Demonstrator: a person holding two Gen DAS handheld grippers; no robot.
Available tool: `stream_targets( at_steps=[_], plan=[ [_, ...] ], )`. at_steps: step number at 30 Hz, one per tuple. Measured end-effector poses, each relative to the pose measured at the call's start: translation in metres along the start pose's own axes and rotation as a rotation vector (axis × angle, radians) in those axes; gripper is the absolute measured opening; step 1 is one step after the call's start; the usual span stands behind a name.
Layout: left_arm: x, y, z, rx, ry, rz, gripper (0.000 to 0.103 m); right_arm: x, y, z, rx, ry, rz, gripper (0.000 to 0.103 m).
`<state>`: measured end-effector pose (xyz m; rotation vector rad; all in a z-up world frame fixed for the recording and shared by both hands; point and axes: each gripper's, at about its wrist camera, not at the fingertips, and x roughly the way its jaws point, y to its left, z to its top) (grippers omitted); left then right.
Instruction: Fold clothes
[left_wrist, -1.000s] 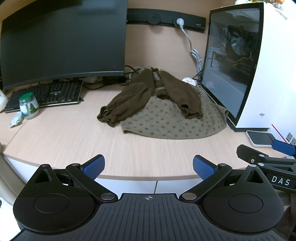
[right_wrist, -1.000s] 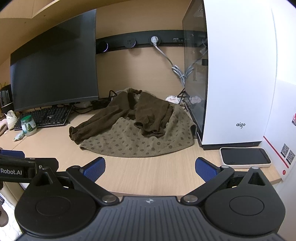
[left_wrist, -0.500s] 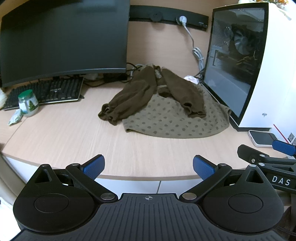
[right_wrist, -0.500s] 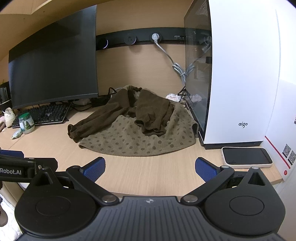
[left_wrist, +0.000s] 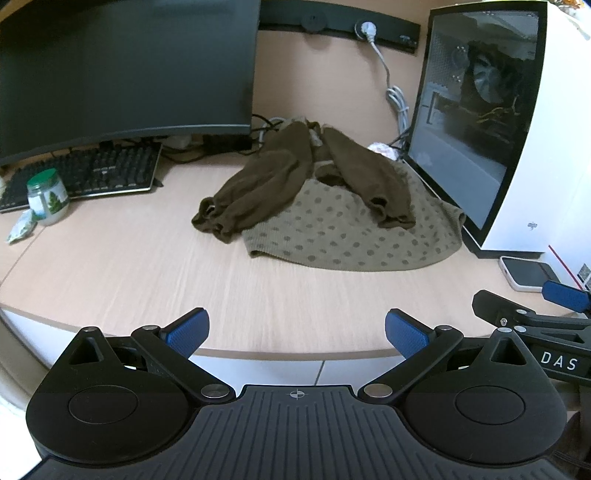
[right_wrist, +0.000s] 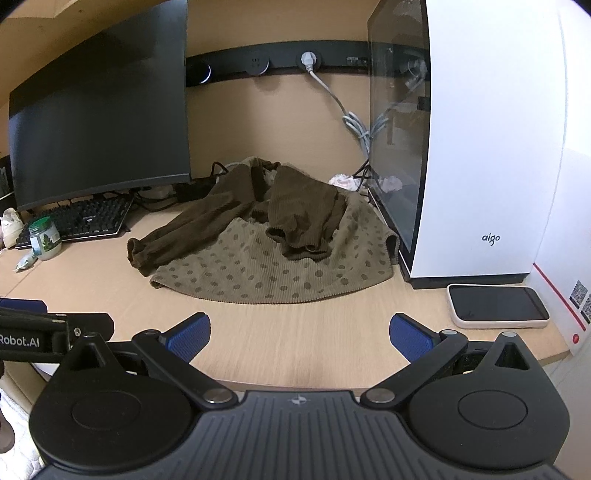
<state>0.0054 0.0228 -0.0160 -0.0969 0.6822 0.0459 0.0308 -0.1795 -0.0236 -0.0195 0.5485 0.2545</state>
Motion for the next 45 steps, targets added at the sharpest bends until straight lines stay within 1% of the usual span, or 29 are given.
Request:
stream_targets(
  at_steps=[5, 7, 12, 15, 18, 20, 22, 25, 26, 29, 31, 35, 37, 39, 40, 42, 45],
  plan=[
    [0.016, 0.010, 0.004, -0.002, 0.025, -0.015, 0.103, 0.018, 0.004, 0.004, 0.027, 0.027, -0.016, 0.103],
    [0.026, 0.017, 0.009, -0.003, 0.039, -0.032, 0.103, 0.026, 0.005, 0.006, 0.043, 0.040, -0.023, 0.103],
    [0.064, 0.035, 0.030, 0.025, 0.067, -0.080, 0.103, 0.061, 0.006, 0.016, 0.141, 0.104, -0.060, 0.103],
    [0.093, 0.048, 0.051, 0.057, 0.090, -0.109, 0.103, 0.082, 0.008, 0.026, 0.224, 0.152, -0.102, 0.103],
    [0.124, 0.056, 0.079, 0.063, 0.116, -0.169, 0.103, 0.101, 0.015, 0.040, 0.298, 0.207, -0.151, 0.103],
    [0.146, 0.057, 0.099, 0.081, 0.128, -0.200, 0.103, 0.113, 0.020, 0.054, 0.339, 0.236, -0.162, 0.103],
    [0.168, 0.058, 0.119, 0.100, 0.140, -0.230, 0.103, 0.124, 0.026, 0.069, 0.335, 0.232, -0.166, 0.103],
    [0.195, 0.045, 0.141, 0.129, 0.115, -0.255, 0.103, 0.146, 0.033, 0.093, 0.267, 0.198, -0.199, 0.103],
    [0.204, 0.041, 0.148, 0.138, 0.105, -0.259, 0.103, 0.155, 0.033, 0.101, 0.252, 0.187, -0.196, 0.103],
    [0.224, 0.041, 0.152, 0.124, 0.120, -0.275, 0.103, 0.190, 0.028, 0.120, 0.225, 0.163, -0.142, 0.103],
    [0.238, 0.042, 0.154, 0.113, 0.131, -0.285, 0.103, 0.223, 0.024, 0.133, 0.213, 0.163, -0.113, 0.103],
    [0.264, 0.042, 0.158, 0.092, 0.154, -0.307, 0.103, 0.278, 0.017, 0.144, 0.204, 0.134, -0.058, 0.103],
    [0.278, 0.043, 0.160, 0.081, 0.166, -0.317, 0.103, 0.305, 0.013, 0.143, 0.235, 0.180, 0.013, 0.103],
    [0.287, 0.047, 0.159, 0.064, 0.190, -0.328, 0.103, 0.325, 0.007, 0.137, 0.291, 0.264, 0.123, 0.103],
    [0.290, 0.052, 0.156, 0.050, 0.211, -0.334, 0.103, 0.330, 0.006, 0.134, 0.309, 0.288, 0.160, 0.103],
    [0.288, 0.057, 0.152, 0.051, 0.210, -0.353, 0.103, 0.327, 0.008, 0.129, 0.297, 0.282, 0.180, 0.103],
    [0.280, 0.062, 0.146, 0.057, 0.219, -0.350, 0.103, 0.318, 0.014, 0.124, 0.267, 0.303, 0.218, 0.103]
  ],
)
